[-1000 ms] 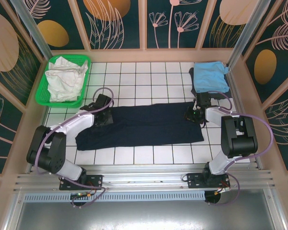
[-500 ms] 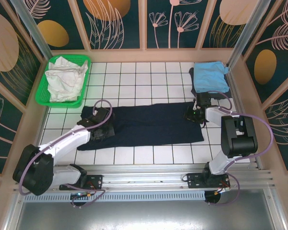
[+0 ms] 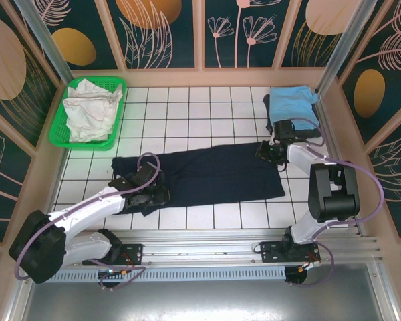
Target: Fold and stack the t-shirts
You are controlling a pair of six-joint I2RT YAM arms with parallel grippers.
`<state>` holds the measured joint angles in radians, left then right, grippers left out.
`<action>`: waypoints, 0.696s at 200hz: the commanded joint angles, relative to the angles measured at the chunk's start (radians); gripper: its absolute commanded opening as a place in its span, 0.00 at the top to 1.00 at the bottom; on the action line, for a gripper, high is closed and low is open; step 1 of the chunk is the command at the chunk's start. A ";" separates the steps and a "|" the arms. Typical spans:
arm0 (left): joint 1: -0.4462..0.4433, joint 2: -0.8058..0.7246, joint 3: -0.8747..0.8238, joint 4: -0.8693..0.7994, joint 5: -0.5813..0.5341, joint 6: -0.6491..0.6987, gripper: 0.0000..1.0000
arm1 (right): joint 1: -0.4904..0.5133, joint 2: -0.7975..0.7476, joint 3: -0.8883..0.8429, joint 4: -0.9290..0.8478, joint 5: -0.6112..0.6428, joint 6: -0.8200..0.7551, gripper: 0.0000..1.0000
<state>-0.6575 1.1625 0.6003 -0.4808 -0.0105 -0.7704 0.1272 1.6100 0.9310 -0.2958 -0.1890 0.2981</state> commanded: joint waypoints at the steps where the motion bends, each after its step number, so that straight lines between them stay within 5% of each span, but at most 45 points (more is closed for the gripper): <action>1: 0.005 -0.019 0.084 -0.061 -0.171 -0.016 0.33 | 0.070 -0.022 0.036 0.001 -0.027 0.021 0.71; 11: 0.024 -0.003 0.097 -0.049 -0.213 -0.026 0.23 | 0.108 -0.010 0.043 0.016 -0.030 0.030 0.71; 34: 0.154 0.091 0.108 -0.010 -0.246 -0.006 0.21 | 0.188 0.035 0.049 0.068 -0.056 0.057 0.71; 85: 0.375 0.309 0.185 0.066 -0.326 0.110 0.28 | 0.252 0.088 -0.030 0.127 -0.054 0.108 0.71; 139: 0.464 0.466 0.325 0.078 -0.376 0.169 0.42 | 0.251 0.111 -0.126 0.141 -0.001 0.108 0.72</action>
<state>-0.2070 1.6012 0.8608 -0.4206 -0.3420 -0.6529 0.3786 1.6913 0.8516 -0.1535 -0.2287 0.3920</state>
